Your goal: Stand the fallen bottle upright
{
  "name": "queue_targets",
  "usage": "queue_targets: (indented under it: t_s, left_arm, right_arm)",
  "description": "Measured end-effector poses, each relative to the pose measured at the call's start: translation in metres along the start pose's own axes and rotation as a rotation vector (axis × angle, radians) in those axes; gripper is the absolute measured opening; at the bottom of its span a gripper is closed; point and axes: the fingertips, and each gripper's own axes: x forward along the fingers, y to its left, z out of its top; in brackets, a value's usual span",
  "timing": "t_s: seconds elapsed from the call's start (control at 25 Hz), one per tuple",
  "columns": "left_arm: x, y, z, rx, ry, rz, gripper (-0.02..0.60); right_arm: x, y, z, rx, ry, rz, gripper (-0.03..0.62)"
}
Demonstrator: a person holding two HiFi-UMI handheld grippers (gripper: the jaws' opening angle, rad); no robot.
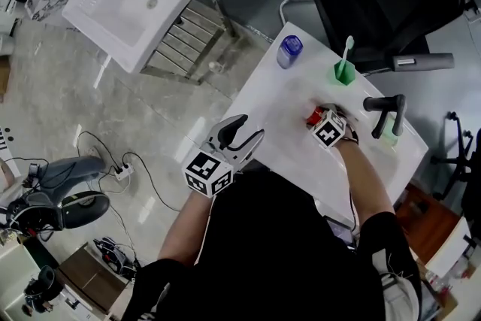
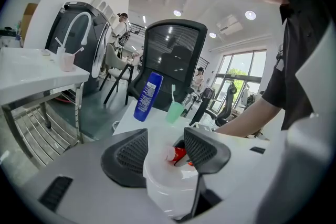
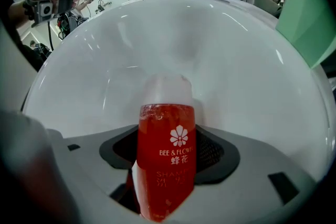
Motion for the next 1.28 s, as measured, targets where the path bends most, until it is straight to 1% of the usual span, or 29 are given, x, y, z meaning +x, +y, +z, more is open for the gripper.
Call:
queue_targets:
  t_s: [0.12, 0.32, 0.48, 0.6, 0.76, 1.0, 1.28]
  left_arm:
    - [-0.002, -0.004, -0.001, 0.0, -0.005, 0.005, 0.232]
    - [-0.004, -0.008, -0.003, -0.006, -0.005, 0.02, 0.232]
    - [0.002, -0.023, -0.008, 0.0, 0.002, 0.0, 0.232]
    - [0.009, -0.035, -0.013, 0.004, 0.012, -0.022, 0.232]
    - [0.02, -0.055, -0.015, 0.019, 0.026, -0.052, 0.232]
    - [0.034, -0.084, -0.017, 0.046, 0.04, -0.087, 0.232]
    - [0.053, -0.119, -0.024, 0.075, 0.064, -0.131, 0.232]
  right_arm:
    - [-0.006, 0.004, 0.001, -0.001, -0.05, -0.026, 0.302]
    - [-0.031, 0.015, 0.017, -0.01, -0.218, -0.043, 0.302]
    - [-0.055, 0.021, 0.026, 0.021, -0.345, -0.069, 0.302]
    - [-0.076, 0.025, 0.025, 0.03, -0.426, -0.11, 0.302]
    - [-0.102, 0.025, 0.011, 0.055, -0.498, -0.16, 0.302]
    - [-0.13, 0.019, -0.021, 0.16, -0.575, -0.217, 0.302]
    - [-0.146, 0.021, -0.061, 0.265, -0.639, -0.242, 0.302]
